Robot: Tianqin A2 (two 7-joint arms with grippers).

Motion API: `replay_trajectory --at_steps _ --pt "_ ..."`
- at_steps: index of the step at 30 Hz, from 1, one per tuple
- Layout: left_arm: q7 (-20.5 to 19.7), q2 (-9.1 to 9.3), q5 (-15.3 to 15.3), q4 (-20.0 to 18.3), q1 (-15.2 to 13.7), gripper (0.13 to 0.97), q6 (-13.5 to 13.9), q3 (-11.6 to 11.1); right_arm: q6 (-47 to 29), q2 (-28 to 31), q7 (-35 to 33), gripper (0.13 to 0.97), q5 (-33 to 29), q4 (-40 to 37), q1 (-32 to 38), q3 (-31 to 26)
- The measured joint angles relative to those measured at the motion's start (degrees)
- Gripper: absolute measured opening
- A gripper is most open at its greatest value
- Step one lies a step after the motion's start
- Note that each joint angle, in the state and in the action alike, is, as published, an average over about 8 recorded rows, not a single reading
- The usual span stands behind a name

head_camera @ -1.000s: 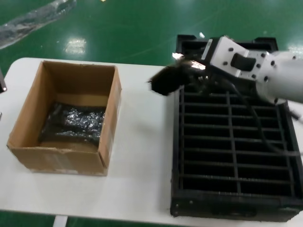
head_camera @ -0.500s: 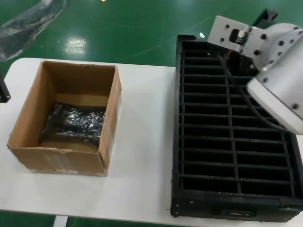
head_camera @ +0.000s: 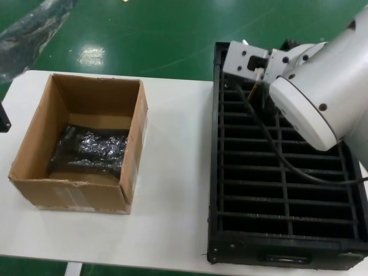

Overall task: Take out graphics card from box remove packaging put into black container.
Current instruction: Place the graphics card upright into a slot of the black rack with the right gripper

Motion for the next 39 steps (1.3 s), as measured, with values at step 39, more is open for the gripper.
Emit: replay_trajectory --at_steps 39 --pt "0.88 -0.47 0.89 3.49 -1.01 0.14 1.04 -0.95 9.28 -8.03 -9.97 0.175 -5.49 -13.39 -5.31 10.15"
